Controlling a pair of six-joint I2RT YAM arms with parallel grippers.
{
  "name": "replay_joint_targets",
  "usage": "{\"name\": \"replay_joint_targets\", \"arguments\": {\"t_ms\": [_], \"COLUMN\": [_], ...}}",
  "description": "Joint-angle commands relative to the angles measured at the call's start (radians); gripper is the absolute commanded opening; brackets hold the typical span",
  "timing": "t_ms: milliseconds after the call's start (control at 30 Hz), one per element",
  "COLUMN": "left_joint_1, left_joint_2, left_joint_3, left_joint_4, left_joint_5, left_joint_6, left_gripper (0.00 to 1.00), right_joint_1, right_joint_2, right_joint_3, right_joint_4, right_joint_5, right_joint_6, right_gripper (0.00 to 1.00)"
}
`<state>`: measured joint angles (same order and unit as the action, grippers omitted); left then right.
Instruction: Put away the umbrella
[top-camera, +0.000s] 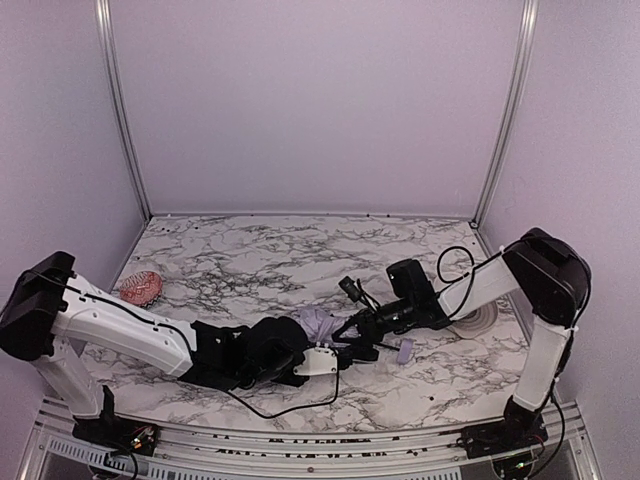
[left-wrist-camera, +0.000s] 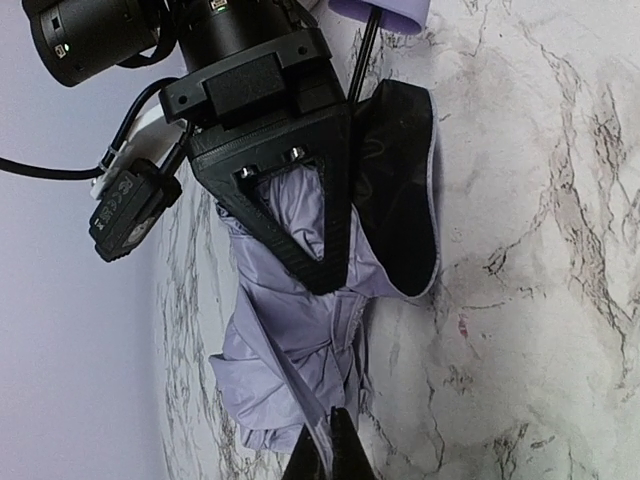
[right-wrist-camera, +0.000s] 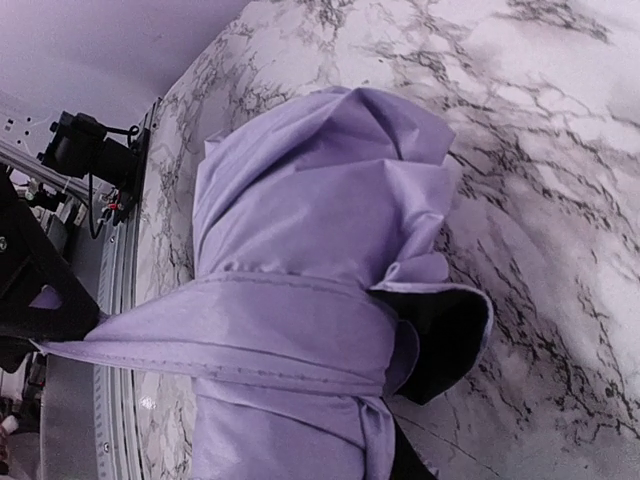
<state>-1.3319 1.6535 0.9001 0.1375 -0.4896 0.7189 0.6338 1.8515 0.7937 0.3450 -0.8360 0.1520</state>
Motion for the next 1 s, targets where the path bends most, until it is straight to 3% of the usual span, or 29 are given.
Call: {"name": "replay_joint_targets", "arguments": {"t_ms": [0, 300, 967], "left_joint_1": [-0.015, 0.070, 0.248], "left_joint_2": [0.088, 0.247, 0.435], "left_joint_3": [-0.035, 0.003, 0.055], "left_joint_4": [0.086, 0.197, 0.172], "left_joint_5": [0.150, 0.131, 0.197], "left_joint_6": [-0.073, -0.050, 0.053], "left_gripper": [0.00, 0.00, 0.00], "right_joint_1": [-0.096, -0.119, -0.127], "right_joint_2": [0.046, 0.181, 0.165], "right_joint_3": [0.044, 0.101, 0.115], "right_joint_4": [0.122, 0.175, 0.135], "right_joint_5": [0.151, 0.144, 0.022], "right_joint_6": [0.288, 0.531, 0.547], "right_gripper": [0.00, 0.00, 0.00]}}
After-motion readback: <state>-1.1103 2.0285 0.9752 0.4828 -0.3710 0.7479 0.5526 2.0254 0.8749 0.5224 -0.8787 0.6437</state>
